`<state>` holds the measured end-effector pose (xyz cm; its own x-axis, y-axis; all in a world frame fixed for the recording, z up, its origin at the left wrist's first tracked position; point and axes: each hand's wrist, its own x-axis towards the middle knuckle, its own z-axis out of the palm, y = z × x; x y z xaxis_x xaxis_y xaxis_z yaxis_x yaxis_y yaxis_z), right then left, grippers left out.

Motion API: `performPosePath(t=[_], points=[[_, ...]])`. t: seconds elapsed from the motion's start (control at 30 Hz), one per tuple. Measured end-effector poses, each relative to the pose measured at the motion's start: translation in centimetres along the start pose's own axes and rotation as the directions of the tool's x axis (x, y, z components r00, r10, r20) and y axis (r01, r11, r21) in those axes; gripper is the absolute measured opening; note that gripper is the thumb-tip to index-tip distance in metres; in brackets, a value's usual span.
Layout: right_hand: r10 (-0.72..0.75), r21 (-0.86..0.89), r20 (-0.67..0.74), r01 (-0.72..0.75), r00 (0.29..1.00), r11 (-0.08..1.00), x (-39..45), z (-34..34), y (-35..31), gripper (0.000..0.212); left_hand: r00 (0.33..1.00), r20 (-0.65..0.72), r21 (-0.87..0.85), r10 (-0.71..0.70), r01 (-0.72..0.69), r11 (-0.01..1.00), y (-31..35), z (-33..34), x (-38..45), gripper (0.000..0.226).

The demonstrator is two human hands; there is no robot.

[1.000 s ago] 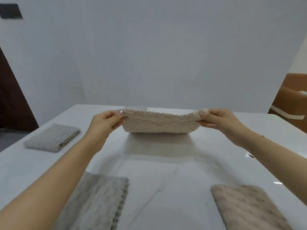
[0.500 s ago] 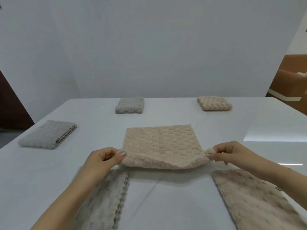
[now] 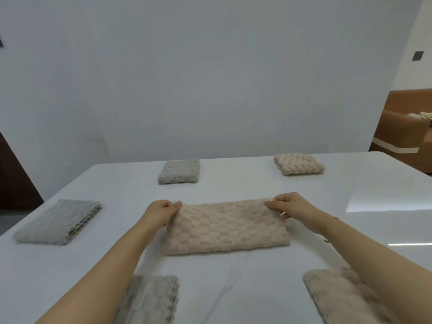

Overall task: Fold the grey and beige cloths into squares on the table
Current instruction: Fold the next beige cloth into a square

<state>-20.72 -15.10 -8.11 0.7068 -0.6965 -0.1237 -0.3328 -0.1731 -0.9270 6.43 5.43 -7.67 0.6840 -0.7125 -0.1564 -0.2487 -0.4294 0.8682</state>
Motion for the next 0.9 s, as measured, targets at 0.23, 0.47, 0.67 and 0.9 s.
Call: performPosePath(t=[0.23,0.47,0.67,0.9], points=[[0.049,-0.085,-0.071,-0.055,0.996,0.995,2.9,0.0,0.8,0.031,0.988,-0.151,0.125,0.010,0.009,0.992,-0.8,1.1,2.7,0.040],[0.033,-0.140,-0.215,-0.064,0.976,0.988,4.5,0.8,2.4,0.035,0.943,-0.313,0.354,0.115,0.004,0.935,-3.1,2.7,3.4,0.030],[-0.074,-0.286,-0.342,-0.028,0.937,0.958,5.2,1.8,3.5,0.042,0.889,-0.395,0.439,0.233,-0.040,0.897,-3.8,3.7,3.2,0.030],[-0.178,-0.494,-0.397,-0.046,0.900,0.868,5.1,2.5,3.2,0.034,0.865,-0.419,0.480,0.275,-0.046,0.876,-3.9,3.6,3.2,0.027]])
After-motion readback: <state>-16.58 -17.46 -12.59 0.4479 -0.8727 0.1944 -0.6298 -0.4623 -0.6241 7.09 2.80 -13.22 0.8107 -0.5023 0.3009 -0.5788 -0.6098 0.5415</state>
